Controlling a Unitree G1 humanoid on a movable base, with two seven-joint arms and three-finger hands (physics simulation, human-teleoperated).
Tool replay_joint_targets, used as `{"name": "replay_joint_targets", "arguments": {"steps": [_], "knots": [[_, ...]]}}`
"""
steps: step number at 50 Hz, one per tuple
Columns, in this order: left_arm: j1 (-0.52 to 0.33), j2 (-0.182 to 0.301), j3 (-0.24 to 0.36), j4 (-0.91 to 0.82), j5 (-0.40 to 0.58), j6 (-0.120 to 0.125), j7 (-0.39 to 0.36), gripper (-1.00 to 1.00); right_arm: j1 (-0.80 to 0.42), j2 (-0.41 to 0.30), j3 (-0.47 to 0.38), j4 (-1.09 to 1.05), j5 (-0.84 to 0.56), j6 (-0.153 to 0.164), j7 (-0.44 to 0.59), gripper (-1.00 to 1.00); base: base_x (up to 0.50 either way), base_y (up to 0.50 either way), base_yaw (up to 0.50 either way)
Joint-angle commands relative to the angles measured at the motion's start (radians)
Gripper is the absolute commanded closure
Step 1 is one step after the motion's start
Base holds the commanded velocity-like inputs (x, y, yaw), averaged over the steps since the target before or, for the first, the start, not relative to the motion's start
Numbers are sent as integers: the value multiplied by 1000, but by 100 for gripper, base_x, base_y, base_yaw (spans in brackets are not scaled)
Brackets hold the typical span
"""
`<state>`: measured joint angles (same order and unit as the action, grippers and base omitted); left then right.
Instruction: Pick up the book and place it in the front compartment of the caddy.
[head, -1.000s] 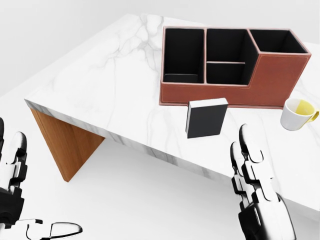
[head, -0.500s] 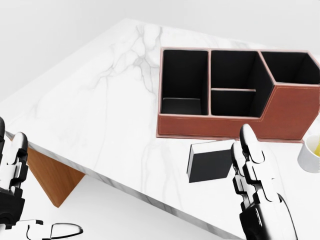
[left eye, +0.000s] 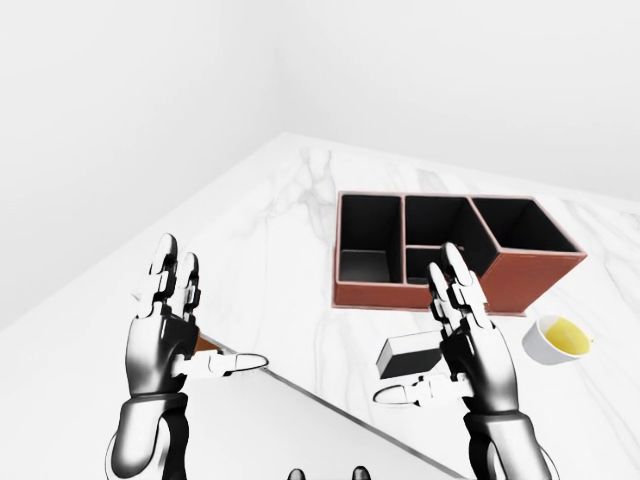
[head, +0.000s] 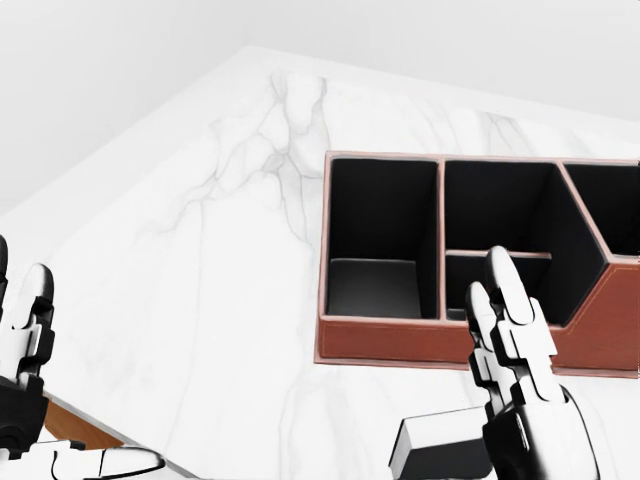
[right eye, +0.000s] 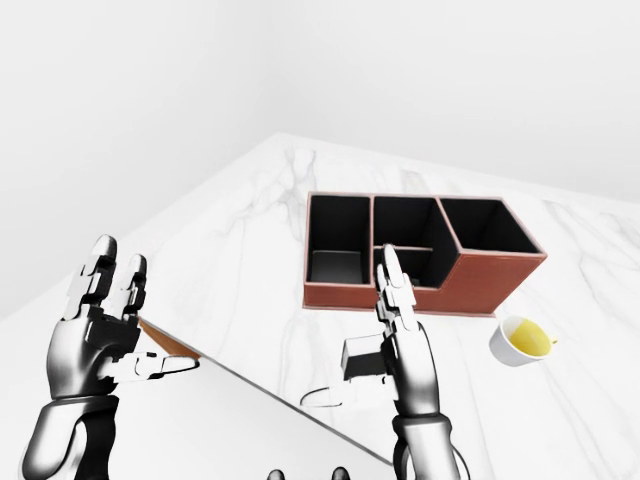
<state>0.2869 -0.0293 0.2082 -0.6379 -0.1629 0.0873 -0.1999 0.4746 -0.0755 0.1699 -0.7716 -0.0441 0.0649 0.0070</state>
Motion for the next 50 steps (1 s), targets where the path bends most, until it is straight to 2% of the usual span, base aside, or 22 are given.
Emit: {"name": "replay_joint_targets", "arguments": {"steps": [1, 13, 19, 36, 41, 45, 50], "knots": [[-24, -2, -2, 53, 5, 0, 15, -100, -26, 7, -10, 54, 16, -20, -2, -100, 45, 23, 0], [-24, -1, -4, 57, 8, 0, 14, -100, -22, 8, -12, 49, 12, -19, -3, -100, 45, 22, 0], [-24, -1, -3, 56, 7, 0, 14, -100, -29, 12, -14, 47, 19, 6, -8, -100, 40, 17, 0], [-19, -4, -1, 44, 5, 0, 11, -100, -29, 6, -3, 60, 19, 4, -9, -100, 0, 0, 0], [-20, -4, -1, 48, 6, 0, 10, -100, -26, 2, 1, 54, 27, 22, -5, -100, 0, 0, 0], [-20, -4, -9, 60, 14, 0, 13, -100, -17, -6, -1, 42, 16, 22, 1, -100, 0, 0, 0], [-23, -1, -4, 58, 8, 0, 15, -100, -23, -14, -25, -66, -23, 22, 44, -100, 0, 0, 0]]}}
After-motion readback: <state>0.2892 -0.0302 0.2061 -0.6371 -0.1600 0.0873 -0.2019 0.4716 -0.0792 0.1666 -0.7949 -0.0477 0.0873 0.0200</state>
